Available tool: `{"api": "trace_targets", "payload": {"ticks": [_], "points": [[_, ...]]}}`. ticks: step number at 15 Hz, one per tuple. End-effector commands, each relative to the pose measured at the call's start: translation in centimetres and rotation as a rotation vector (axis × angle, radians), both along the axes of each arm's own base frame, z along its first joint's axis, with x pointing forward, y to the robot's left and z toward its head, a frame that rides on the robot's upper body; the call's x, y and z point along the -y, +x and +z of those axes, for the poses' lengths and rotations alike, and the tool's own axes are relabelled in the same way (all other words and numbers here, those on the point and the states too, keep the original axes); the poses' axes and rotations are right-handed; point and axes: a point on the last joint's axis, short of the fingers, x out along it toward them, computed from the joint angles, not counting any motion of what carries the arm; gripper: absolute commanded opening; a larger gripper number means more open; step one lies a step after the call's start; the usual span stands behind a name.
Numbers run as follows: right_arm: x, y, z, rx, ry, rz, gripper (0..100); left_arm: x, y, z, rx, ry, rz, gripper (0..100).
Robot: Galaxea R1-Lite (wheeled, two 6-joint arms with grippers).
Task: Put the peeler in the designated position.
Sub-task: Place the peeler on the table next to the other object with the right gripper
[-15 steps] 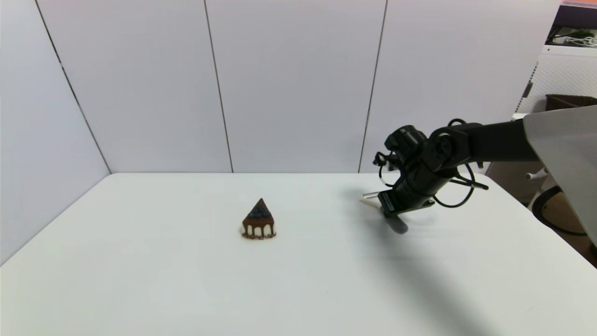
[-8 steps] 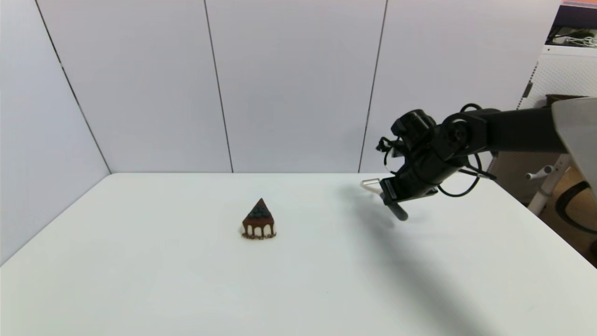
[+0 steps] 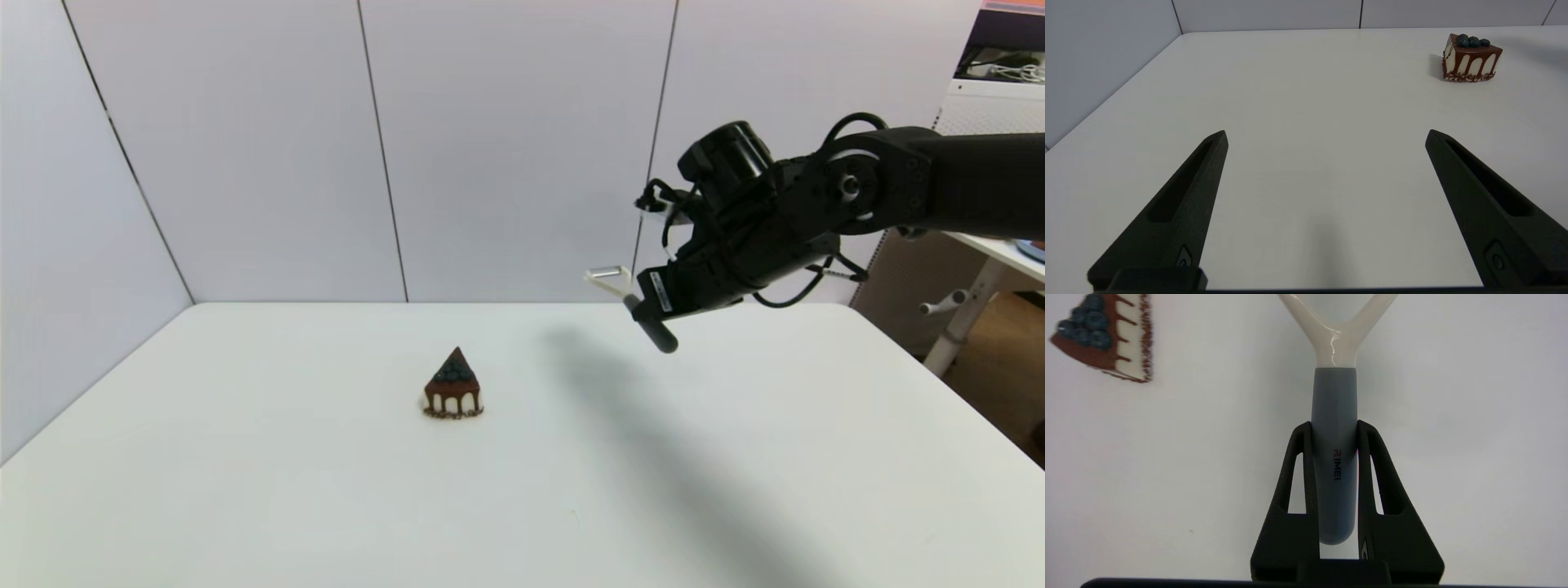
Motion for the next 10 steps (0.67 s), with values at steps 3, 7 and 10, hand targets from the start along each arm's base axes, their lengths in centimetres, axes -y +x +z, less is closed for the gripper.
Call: {"api": "trace_targets", "payload": {"ticks": [3, 7, 10], "points": [[-6.2, -2.0, -0.1, -0.047, 0.094, 0.023, 0, 0.0, 0.0, 0.0, -0.002, 0.001, 0.000, 100], [-8.7, -1.5, -3.2, -0.084, 0.060, -0.044, 0, 0.0, 0.0, 0.0, -0.002, 0.001, 0.000, 100], [-9.2, -0.7, -4.8, -0.108, 0.063, -0.067, 0, 0.0, 0.0, 0.0, -0.002, 0.001, 0.000, 100]]}}
